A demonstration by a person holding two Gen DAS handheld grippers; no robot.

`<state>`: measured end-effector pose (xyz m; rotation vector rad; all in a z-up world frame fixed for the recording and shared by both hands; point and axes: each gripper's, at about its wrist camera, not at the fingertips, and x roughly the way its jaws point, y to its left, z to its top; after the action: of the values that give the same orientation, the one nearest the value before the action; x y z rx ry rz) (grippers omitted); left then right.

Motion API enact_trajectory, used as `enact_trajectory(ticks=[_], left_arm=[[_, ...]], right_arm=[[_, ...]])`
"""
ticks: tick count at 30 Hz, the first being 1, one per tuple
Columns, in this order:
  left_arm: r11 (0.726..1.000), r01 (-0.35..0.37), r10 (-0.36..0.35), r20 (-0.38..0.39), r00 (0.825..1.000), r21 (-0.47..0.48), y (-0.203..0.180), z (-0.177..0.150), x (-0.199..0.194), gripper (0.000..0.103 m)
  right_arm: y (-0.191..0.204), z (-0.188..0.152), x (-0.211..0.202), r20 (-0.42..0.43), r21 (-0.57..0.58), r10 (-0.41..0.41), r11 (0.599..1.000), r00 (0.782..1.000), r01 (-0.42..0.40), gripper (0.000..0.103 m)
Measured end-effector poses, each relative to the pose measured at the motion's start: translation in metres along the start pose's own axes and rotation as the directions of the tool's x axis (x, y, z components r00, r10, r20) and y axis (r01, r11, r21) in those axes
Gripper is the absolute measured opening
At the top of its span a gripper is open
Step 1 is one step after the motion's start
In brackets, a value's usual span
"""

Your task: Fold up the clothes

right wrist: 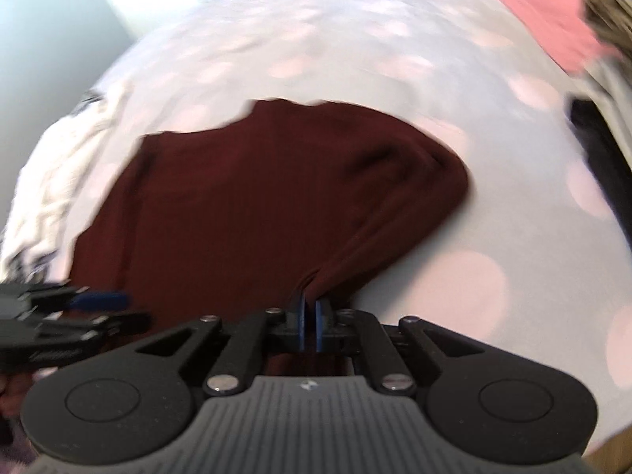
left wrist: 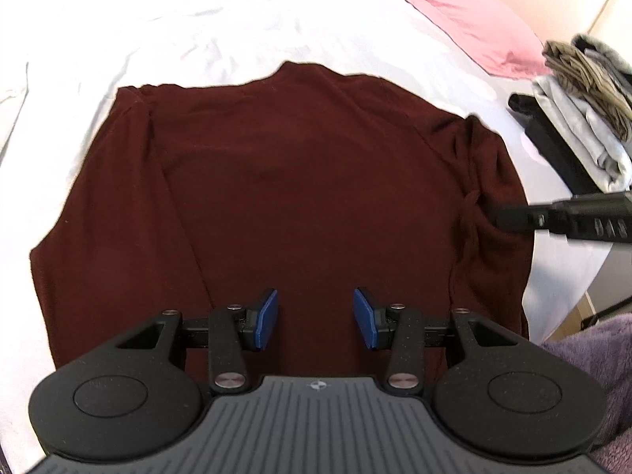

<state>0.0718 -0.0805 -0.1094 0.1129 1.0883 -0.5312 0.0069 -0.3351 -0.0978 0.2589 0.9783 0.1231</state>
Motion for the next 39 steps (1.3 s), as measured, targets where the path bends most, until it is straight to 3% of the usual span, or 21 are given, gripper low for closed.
enact_trajectory(ticks=[3,8,10,11,12,17,26,29,32,36,39], left_arm=[[1.000,-0.001,0.001,0.015,1.000,-0.015,0.005,0.003,-0.003,0.040],[1.000,0.008,-0.007,0.019,1.000,-0.028,0.008,0.006,-0.004,0.040],[1.000,0.012,-0.012,0.015,1.000,-0.023,0.007,0.006,-0.002,0.040],[1.000,0.015,-0.015,0.014,1.000,-0.020,0.007,0.006,-0.002,0.040],[1.000,0.023,-0.023,0.015,1.000,-0.014,0.006,0.006,-0.001,0.040],[0.996,0.078,-0.079,0.040,0.996,0.040,-0.007,0.008,-0.004,0.040],[0.965,0.160,-0.177,0.065,0.982,0.209,-0.056,0.019,-0.006,0.045],[0.962,0.192,-0.207,0.062,0.976,0.196,-0.065,0.026,-0.002,0.046],[0.960,0.216,-0.229,0.054,0.972,0.179,-0.072,0.034,0.002,0.046],[0.959,0.197,-0.198,-0.015,0.980,0.205,-0.090,0.041,0.022,0.045],[0.952,0.202,-0.192,-0.063,0.979,0.228,-0.099,0.040,0.036,0.031]], right_arm=[[0.020,-0.002,-0.002,0.000,-0.086,0.069,0.994,0.998,-0.068,0.006],[0.041,-0.013,0.007,-0.098,-0.171,0.188,0.964,0.977,-0.202,0.007],[0.049,-0.020,0.012,-0.159,-0.202,0.214,0.949,0.964,-0.243,0.013],[0.052,-0.022,0.014,-0.180,-0.216,0.213,0.944,0.960,-0.250,0.022],[0.054,-0.023,0.017,-0.188,-0.229,0.196,0.944,0.963,-0.237,0.037],[0.050,-0.017,0.008,-0.155,-0.244,0.136,0.954,0.979,-0.171,0.045],[0.021,-0.010,-0.006,-0.118,-0.191,0.002,0.981,0.993,-0.025,0.046],[0.020,-0.012,-0.010,-0.137,-0.215,-0.002,0.976,0.991,-0.027,0.046],[0.016,-0.012,-0.012,-0.170,-0.244,-0.069,0.969,0.983,0.026,0.051],[0.002,-0.010,-0.021,-0.142,-0.218,-0.135,0.971,0.981,0.103,0.051],[-0.002,-0.008,-0.025,-0.126,-0.216,-0.155,0.968,0.980,0.125,0.051]])
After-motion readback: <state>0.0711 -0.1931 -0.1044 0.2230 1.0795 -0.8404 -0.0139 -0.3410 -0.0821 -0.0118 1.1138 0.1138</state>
